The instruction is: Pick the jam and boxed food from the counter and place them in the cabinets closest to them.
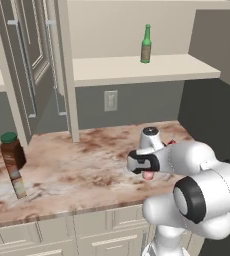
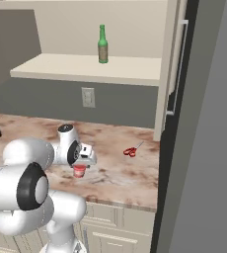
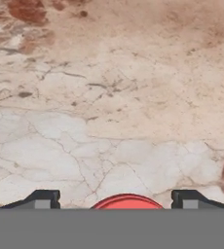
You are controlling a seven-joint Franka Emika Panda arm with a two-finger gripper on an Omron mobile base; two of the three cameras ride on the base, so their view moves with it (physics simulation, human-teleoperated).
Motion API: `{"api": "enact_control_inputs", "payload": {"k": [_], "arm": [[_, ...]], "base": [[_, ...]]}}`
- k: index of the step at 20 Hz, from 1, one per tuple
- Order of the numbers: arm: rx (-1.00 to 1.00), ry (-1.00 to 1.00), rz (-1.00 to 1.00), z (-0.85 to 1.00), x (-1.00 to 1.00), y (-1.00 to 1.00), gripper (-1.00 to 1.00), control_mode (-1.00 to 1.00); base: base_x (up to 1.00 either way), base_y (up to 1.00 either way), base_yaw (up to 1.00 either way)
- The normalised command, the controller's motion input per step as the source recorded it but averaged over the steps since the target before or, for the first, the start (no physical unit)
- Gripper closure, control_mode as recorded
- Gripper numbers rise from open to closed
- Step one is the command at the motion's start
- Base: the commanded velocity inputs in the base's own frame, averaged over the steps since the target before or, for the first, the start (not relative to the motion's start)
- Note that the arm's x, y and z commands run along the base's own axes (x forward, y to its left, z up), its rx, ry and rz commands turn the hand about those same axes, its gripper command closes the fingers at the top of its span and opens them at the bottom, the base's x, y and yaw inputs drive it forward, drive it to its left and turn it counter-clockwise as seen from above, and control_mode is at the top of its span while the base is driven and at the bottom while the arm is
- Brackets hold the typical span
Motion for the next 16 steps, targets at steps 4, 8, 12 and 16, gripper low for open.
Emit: {"api": "enact_control_inputs", "payload": {"k": [4, 8, 12, 16], "arm": [[0.0, -0.01, -0.01, 0.06, 0.0, 0.0, 1.0, -1.0], [0.0, -0.08, -0.05, 0.54, 0.0, 0.0, 1.0, -1.0], [0.01, -0.1, -0.03, 0.79, -0.01, 0.0, 1.0, -1.0], [0.02, -0.1, -0.01, 0.9, 0.0, 0.0, 1.0, -1.0]], "base": [[0.0, 0.0, 0.0], [0.0, 0.0, 0.0], [0.0, 0.0, 0.0], [0.0, 0.0, 0.0]]}}
